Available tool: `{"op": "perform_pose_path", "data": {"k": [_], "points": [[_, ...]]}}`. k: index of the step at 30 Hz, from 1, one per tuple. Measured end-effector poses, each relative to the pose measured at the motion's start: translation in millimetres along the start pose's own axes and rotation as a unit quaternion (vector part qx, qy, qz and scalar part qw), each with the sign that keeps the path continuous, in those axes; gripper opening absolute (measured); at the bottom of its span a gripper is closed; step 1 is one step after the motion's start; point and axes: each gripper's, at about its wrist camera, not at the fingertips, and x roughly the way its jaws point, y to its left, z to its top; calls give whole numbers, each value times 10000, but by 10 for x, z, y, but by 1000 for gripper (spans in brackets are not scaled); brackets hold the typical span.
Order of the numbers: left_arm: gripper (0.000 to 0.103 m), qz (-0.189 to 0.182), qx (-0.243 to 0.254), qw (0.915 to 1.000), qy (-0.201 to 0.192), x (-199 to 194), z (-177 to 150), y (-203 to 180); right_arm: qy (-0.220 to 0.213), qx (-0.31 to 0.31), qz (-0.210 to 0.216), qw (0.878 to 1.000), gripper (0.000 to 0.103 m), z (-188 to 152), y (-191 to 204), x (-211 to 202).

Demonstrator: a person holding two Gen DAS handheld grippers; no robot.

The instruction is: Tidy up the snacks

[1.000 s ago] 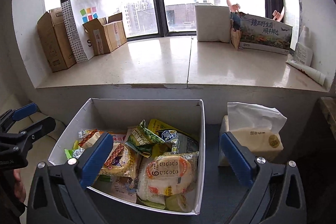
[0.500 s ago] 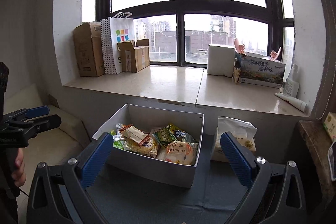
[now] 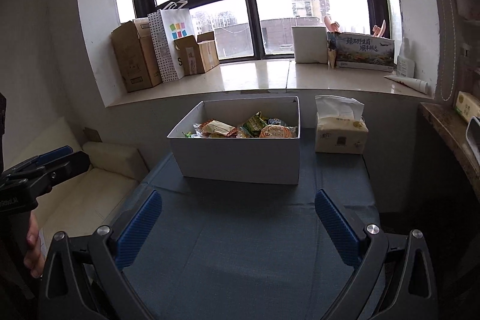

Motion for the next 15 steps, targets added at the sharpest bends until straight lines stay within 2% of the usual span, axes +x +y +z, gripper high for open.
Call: {"op": "perform_pose_path", "data": {"k": [4,15], "points": [[103,96,74,9999,-59,12,-14,-35,-16,-106,-71,9999,103,11,16,-81],[103,-106,77,9998,141,110,-60,-62,62,-23,-22,10000,103,16,5,-26]]}}
